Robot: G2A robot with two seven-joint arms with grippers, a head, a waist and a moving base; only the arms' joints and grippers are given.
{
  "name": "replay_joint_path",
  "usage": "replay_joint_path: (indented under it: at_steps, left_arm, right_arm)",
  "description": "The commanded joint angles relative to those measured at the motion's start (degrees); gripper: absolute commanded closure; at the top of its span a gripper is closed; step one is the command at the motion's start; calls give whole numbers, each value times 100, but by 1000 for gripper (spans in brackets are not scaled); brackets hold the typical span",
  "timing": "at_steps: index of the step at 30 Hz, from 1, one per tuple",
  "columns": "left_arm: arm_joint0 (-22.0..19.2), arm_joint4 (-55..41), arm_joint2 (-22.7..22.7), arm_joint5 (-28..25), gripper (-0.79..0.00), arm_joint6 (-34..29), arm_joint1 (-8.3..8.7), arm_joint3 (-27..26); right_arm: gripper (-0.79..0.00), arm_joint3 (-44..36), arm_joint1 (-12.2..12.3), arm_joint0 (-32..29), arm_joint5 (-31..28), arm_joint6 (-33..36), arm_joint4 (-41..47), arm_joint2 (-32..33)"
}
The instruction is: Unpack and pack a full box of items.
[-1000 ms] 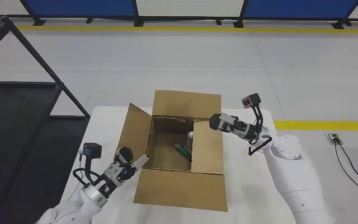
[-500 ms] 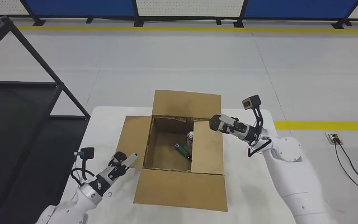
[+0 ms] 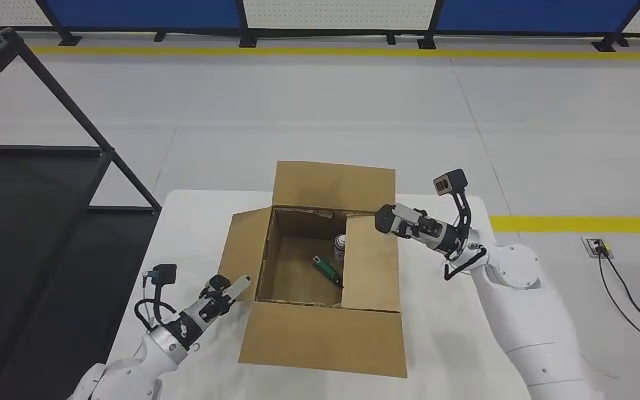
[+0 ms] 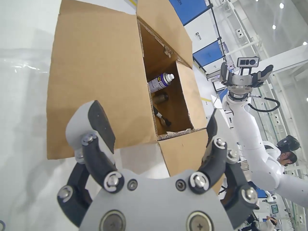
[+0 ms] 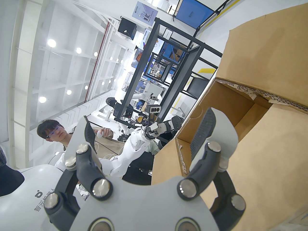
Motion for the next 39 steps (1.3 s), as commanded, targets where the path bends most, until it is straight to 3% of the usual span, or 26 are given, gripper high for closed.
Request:
replay_joint_path:
  at_steps: [1, 19, 39]
  left_arm:
    - [56, 29, -61, -22, -785, 54, 1, -102]
    - [568, 229, -573, -65, -785, 91, 11, -1151]
    - [469, 9, -545, -235, -785, -242, -6, -1743]
  right_arm:
    - [-785, 1, 5, 12, 0, 3, 4, -15]
    - [-785, 65, 41, 98, -18, -10, 97, -169]
    - [-785, 56, 96, 138, -11, -73, 141, -228]
